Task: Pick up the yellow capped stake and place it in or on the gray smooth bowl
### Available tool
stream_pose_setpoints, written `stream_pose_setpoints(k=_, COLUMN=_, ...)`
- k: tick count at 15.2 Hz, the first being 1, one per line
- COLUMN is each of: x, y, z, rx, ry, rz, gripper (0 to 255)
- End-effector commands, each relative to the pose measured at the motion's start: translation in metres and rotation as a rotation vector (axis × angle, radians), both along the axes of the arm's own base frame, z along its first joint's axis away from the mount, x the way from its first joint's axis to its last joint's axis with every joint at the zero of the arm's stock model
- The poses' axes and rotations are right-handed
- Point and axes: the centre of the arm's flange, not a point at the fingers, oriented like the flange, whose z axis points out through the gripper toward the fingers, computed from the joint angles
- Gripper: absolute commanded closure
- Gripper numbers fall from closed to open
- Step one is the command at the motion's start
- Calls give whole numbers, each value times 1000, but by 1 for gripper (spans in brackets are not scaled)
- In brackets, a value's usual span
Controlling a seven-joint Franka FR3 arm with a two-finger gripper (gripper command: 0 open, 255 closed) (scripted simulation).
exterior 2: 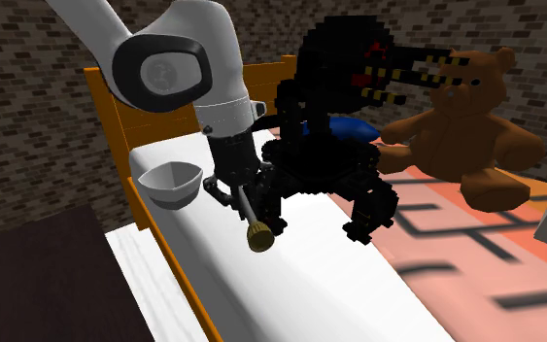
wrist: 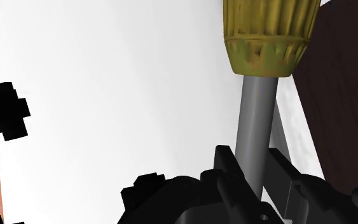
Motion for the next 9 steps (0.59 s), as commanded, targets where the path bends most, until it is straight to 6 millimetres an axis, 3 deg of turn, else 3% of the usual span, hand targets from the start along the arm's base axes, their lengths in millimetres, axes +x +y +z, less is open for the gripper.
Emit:
stream_pose_setpoints(k=1, x=-3, y=25, z=0, rx=0, ry=0, rz=-2, gripper=255)
stream_pose_setpoints(k=9, x=-7, y=130, z=1, rx=0, ry=0, rz=-2, gripper=255)
